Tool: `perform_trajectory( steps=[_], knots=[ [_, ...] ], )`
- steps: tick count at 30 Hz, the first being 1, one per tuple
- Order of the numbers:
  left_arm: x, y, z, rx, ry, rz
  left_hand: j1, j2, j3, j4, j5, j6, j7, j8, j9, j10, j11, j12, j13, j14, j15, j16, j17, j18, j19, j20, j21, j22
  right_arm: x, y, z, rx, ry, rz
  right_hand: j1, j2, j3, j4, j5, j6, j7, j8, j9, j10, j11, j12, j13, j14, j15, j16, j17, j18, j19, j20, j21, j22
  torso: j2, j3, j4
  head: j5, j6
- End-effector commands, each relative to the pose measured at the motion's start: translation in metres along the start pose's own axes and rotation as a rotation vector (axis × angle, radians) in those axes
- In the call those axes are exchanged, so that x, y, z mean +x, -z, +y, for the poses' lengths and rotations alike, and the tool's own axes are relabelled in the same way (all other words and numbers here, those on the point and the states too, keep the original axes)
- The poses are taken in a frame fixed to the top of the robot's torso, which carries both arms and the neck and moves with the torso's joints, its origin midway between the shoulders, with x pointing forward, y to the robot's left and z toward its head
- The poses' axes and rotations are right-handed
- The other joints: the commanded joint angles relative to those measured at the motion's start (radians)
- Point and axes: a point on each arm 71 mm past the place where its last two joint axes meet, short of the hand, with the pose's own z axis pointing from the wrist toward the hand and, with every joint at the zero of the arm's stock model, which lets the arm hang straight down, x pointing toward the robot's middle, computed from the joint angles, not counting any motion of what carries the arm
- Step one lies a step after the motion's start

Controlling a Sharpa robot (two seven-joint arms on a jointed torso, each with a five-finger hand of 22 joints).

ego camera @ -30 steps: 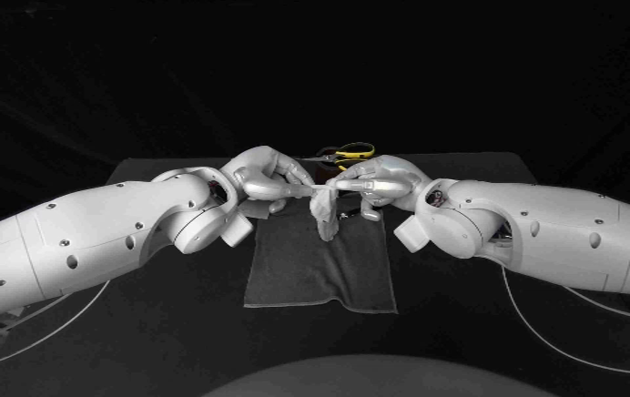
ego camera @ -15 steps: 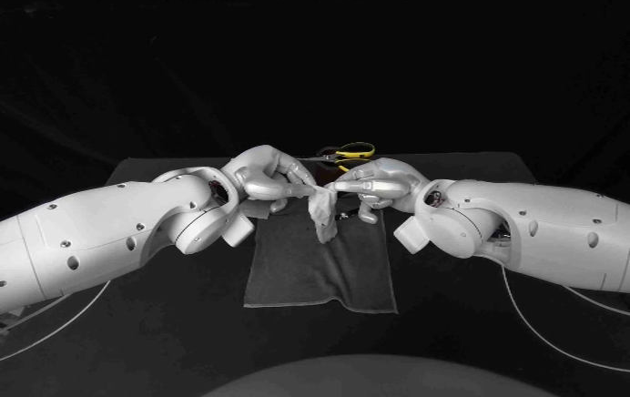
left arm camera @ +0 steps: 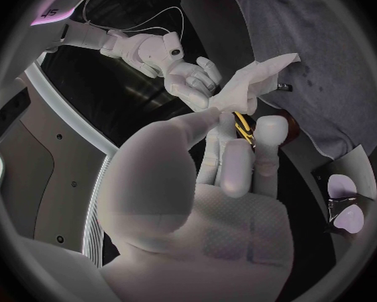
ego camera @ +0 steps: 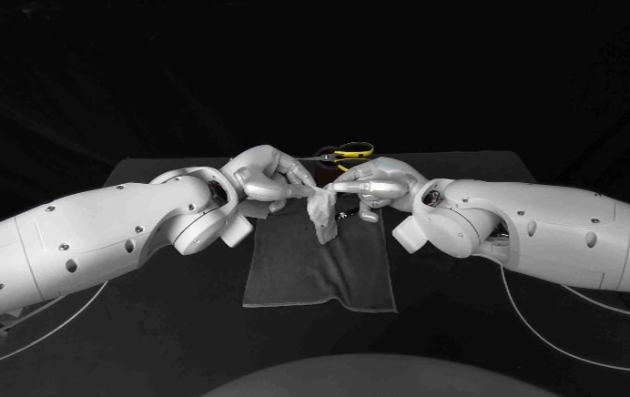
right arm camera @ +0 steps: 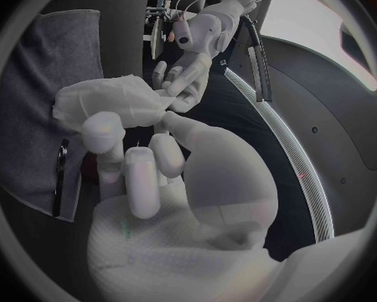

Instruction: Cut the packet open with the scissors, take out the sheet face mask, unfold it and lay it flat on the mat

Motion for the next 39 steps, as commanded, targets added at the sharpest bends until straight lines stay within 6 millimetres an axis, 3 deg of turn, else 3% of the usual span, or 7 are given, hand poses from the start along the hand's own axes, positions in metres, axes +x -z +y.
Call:
perform_trajectory(
  steps=[1, 18, 39],
  knots=[
    [0.001, 0.000, -0.003, 0.032, -0.015, 0.004, -0.002, 0.009, 0.007, 0.002, 0.003, 0.010, 0.000, 0.003, 0.000, -0.002, -0.005, 0.005, 0.000, -0.001, -0.003, 0.005, -0.001, 0.003, -0.005, -0.003, 0.002, -0.002, -0.003, 0.000, 0.001, 0.000, 0.044, -0.039, 0.021, 0.007, 0.005, -0.015, 0.004, 0.013, -0.007, 0.024, 0.021, 0.017, -0.005, 0.009, 0.010, 0.079, -0.008, 0.006, 0.170, -0.001, 0.011, 0.001, 0.013, 0.027, 0.000, -0.0003, 0.0007, -0.002, 0.000],
    [-0.009, 0.010, 0.001, 0.095, -0.009, 0.038, -0.008, 0.008, 0.013, 0.000, 0.003, 0.008, 0.002, 0.003, -0.003, -0.007, -0.004, 0.007, 0.000, -0.009, -0.002, 0.001, -0.014, 0.006, -0.016, -0.003, -0.008, -0.009, -0.021, 0.010, 0.000, -0.015, 0.104, -0.181, 0.022, 0.000, 0.011, -0.029, 0.004, 0.018, -0.011, 0.037, 0.031, 0.035, -0.008, 0.034, 0.037, 0.083, -0.013, 0.017, 0.181, -0.006, 0.025, -0.003, 0.047, 0.039, 0.000, -0.0002, 0.0004, -0.004, -0.003],
    [-0.036, 0.019, 0.000, 0.207, 0.026, -0.045, -0.013, 0.008, 0.017, 0.000, 0.003, 0.004, 0.002, 0.004, -0.007, -0.016, -0.002, 0.009, 0.001, -0.020, 0.001, -0.003, -0.025, 0.009, -0.035, -0.001, -0.022, -0.018, -0.031, 0.021, 0.015, -0.059, 0.146, -0.184, 0.022, 0.002, 0.013, -0.029, 0.004, 0.018, -0.011, 0.038, 0.033, 0.032, -0.009, 0.026, 0.030, 0.082, -0.013, 0.014, 0.178, -0.006, 0.025, -0.004, 0.043, 0.038, -0.001, 0.0003, 0.0005, -0.006, 0.007]
  ],
)
